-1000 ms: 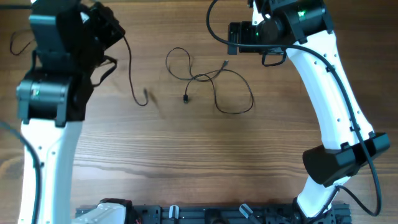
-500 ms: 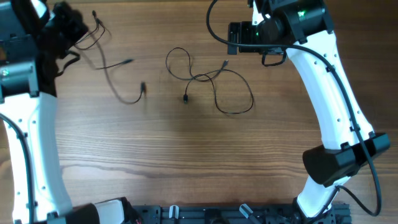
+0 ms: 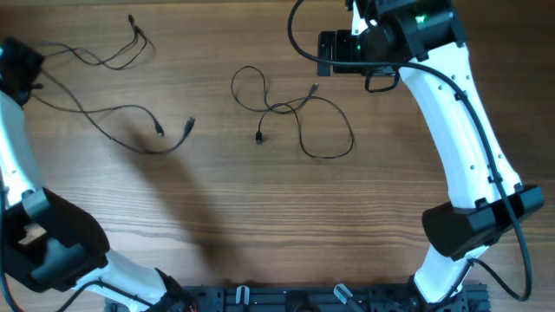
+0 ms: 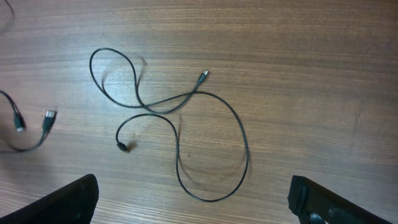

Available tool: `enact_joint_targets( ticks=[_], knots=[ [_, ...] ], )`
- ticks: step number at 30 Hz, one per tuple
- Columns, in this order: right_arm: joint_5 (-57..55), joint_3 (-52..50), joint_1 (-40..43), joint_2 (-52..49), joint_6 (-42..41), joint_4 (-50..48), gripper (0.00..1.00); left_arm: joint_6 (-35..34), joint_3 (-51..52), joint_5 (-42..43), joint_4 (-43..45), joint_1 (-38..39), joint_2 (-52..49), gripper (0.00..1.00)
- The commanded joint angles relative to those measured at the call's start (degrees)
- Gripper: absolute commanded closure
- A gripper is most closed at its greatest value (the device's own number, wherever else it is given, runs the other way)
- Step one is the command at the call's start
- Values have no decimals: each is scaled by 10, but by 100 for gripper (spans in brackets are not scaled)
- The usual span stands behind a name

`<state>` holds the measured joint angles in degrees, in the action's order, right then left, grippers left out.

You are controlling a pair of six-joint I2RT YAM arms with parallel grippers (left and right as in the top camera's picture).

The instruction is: Untangle cables

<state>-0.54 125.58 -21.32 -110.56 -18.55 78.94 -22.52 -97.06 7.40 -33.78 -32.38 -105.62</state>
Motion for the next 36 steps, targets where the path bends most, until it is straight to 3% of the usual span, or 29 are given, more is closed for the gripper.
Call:
enact_joint_targets(
  ticks=[1, 6, 7, 11, 12, 13, 14, 15, 17, 20, 22, 26, 30, 36],
  knots=[
    [-14, -5, -2, -1, 5, -1, 0, 16, -3, -43, 42, -29, -33, 96],
    [-14, -5, -2, -1, 5, -1, 0, 16, -3, -111, 84, -57, -98, 96],
    [-14, -5, -2, -2, 5, -1, 0, 22, -3, -111, 90, -63, -116, 89],
    [-14, -5, -2, -2, 5, -1, 0, 48, -3, -115, 100, -80, -152, 85],
    [-14, -5, -2, -1, 5, -2, 0, 50, -3, -116, 98, -81, -155, 67],
    [-14, -5, -2, -1, 5, -1, 0, 57, -3, -114, 93, -81, -156, 33],
    [-14, -5, -2, -2, 5, -1, 0, 57, -3, -111, 88, -81, -156, 18],
    [-14, -5, -2, -1, 5, -1, 0, 56, -3, -97, 75, -81, -156, 8],
    [-14, -5, -2, -1, 5, -2, 0, 56, -3, -40, 31, -78, -156, 0],
    [-14, -5, -2, -1, 5, -1, 0, 49, -3, 58, -34, -71, -156, 0],
    [-14, -5, -2, -2, 5, -1, 0, 20, -3, 58, -76, -64, -151, 0],
    [-14, -5, -2, -2, 5, -1, 0, -120, -3, -28, -184, -60, -135, 0],
    [-14, -5, -2, -2, 5, -1, 0, -142, 0, -125, -263, -60, -136, 0],
    [-14, -5, -2, -1, 5, -2, 0, -142, 55, -125, -207, -60, -137, 2]
  ],
)
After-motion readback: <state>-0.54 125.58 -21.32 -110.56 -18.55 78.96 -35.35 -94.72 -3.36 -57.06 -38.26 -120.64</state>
